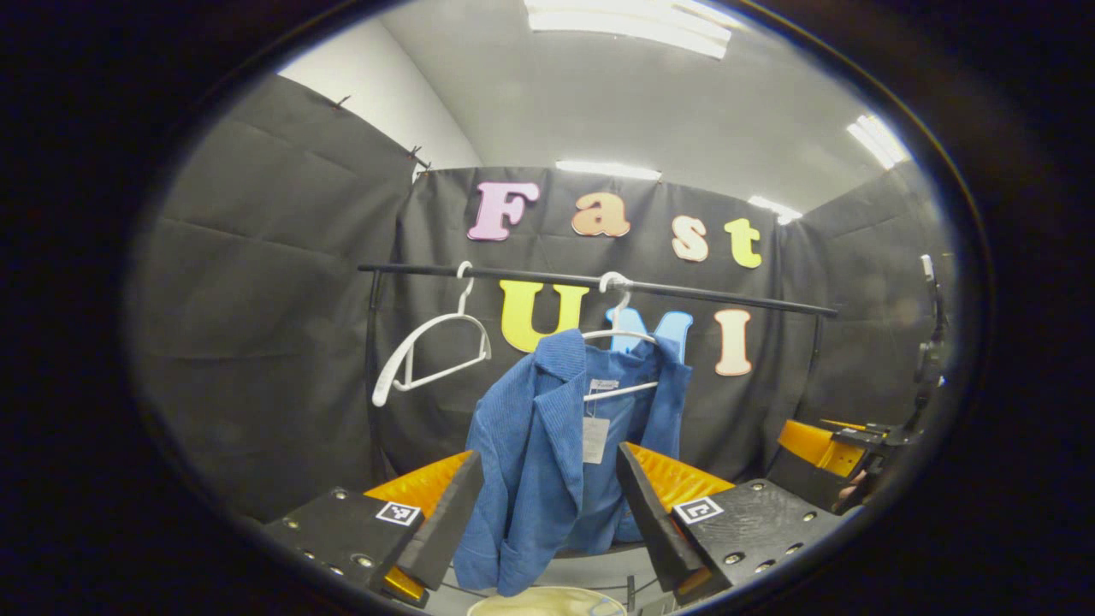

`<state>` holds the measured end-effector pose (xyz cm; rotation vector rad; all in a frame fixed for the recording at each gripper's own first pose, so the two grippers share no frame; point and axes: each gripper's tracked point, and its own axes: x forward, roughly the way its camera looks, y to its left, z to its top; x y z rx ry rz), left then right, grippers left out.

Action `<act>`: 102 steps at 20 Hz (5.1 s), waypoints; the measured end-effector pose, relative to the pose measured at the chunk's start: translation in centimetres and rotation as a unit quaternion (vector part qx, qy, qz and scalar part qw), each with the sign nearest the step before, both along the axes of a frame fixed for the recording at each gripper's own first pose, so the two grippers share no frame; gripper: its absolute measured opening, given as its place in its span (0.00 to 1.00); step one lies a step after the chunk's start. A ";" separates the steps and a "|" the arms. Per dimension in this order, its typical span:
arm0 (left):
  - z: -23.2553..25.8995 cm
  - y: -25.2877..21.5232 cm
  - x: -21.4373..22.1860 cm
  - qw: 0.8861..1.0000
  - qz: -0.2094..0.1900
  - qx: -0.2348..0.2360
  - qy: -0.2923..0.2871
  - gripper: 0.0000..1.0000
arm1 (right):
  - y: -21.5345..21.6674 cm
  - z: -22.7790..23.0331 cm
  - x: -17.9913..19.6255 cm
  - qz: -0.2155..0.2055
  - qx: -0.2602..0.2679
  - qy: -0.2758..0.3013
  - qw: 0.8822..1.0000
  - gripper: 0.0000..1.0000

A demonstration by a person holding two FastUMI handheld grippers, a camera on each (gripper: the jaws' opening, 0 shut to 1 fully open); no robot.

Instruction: Grasp the clothes on the hanger with both hands and then place them into the laundry hamper below.

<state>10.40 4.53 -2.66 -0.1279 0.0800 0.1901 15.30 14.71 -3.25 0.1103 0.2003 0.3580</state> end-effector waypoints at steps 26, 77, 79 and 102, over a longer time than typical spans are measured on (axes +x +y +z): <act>-8.2 3.1 18.3 0.985 0.156 -0.017 0.068 0.91 | 12.0 -10.0 20.1 0.050 0.042 0.075 0.995 0.95; -2.0 15.7 10.2 0.986 0.152 0.055 0.040 0.07 | 5.1 -2.9 31.1 -0.058 0.145 -0.056 0.986 0.00; -3.8 16.4 10.7 0.986 0.151 0.043 0.056 0.07 | 5.8 -3.3 31.1 -0.054 0.128 -0.063 0.988 0.00; -11.9 14.2 9.6 0.993 0.055 -0.030 0.098 0.05 | 0.6 -4.0 27.6 -0.121 -0.017 -0.102 0.987 0.01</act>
